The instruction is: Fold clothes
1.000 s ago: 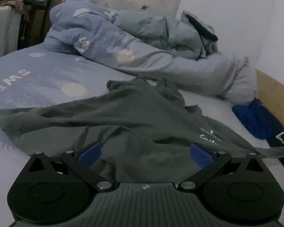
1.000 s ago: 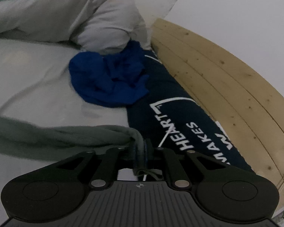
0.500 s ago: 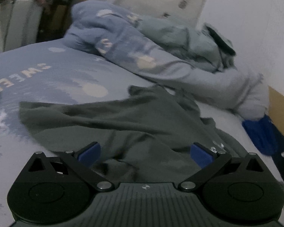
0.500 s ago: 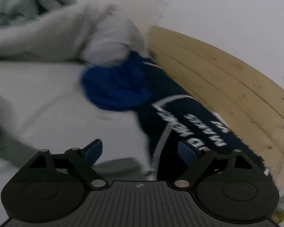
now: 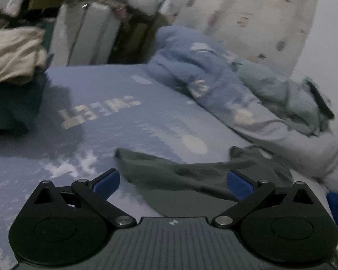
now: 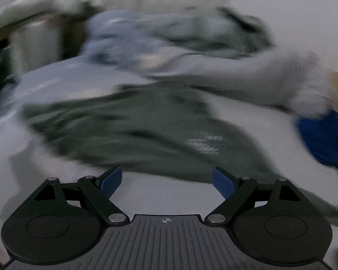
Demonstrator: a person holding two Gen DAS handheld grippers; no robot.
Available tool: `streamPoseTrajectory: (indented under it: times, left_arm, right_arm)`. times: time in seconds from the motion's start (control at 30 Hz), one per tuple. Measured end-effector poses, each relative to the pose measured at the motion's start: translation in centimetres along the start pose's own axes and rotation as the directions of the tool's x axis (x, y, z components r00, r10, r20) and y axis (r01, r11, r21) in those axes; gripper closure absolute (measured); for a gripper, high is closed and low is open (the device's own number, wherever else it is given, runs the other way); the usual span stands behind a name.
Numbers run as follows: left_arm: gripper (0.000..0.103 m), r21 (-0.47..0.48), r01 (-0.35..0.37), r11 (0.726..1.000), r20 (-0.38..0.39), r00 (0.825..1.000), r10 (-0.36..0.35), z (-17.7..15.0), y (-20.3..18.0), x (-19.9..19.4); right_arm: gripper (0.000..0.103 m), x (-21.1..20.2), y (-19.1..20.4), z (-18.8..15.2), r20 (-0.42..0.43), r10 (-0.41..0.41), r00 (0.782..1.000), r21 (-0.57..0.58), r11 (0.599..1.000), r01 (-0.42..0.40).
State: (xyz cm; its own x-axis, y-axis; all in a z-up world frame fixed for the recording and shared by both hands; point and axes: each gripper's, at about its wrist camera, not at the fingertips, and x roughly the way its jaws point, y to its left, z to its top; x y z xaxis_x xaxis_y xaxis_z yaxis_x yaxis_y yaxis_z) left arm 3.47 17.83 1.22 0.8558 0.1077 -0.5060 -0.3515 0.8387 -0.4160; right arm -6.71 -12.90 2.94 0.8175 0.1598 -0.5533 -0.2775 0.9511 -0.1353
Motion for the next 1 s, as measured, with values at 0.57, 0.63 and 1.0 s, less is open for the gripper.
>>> streamPoseTrajectory:
  times: [0.57,0.63,1.0]
  left_arm:
    - [0.000,-0.044,-0.067,0.997,-0.033,0.997,0.065,1.1,4.0,0.8]
    - [0.000,-0.051,-0.082,0.995,-0.042,0.996,0.080,1.2,4.6,0.9]
    - [0.000,-0.084,-0.112,0.990,-0.064,0.992,0.107,1.3,6.8,0.4]
  right_arm:
    - [0.100,10.6,15.1,2.5,-0.006,0.083,0.997,-0.293,0.953,-0.081]
    - [0.100,11.8,16.3,2.9,-0.008,0.084,0.996,-0.318,0.944,-0.082]
    - [0.100,0.6,9.8,-0.5,-0.076,0.109,0.991,-0.470,0.873,-0.132]
